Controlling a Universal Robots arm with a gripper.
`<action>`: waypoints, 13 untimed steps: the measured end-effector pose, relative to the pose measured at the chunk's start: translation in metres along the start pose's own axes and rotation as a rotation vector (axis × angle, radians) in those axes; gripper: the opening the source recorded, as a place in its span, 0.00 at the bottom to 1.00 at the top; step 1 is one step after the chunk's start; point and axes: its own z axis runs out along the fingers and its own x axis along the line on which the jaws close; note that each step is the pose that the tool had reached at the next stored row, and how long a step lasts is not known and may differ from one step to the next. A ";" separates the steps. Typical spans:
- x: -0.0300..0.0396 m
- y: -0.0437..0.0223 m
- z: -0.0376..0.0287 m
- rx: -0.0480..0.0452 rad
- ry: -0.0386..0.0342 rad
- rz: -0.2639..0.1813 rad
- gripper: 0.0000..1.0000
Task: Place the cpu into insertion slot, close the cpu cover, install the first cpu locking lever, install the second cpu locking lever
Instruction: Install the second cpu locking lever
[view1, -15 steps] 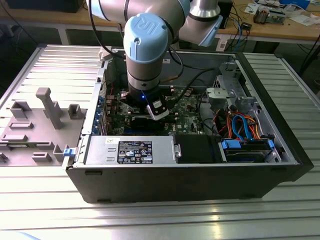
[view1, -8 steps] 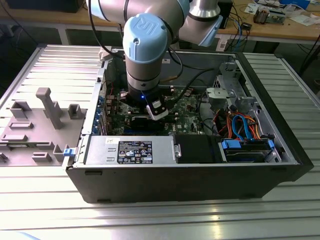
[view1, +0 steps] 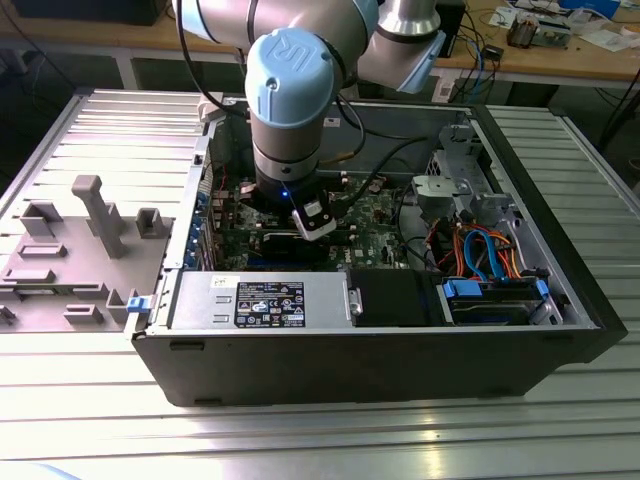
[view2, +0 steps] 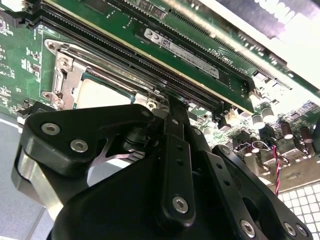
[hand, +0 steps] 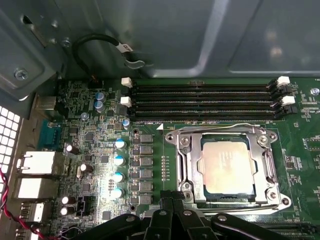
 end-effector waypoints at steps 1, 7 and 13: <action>0.0001 0.0002 0.0001 0.0000 0.0000 0.000 0.11; 0.0007 0.0007 0.0010 0.0000 0.0001 0.000 0.11; 0.0007 -0.0012 0.0003 0.0000 0.0000 0.000 0.11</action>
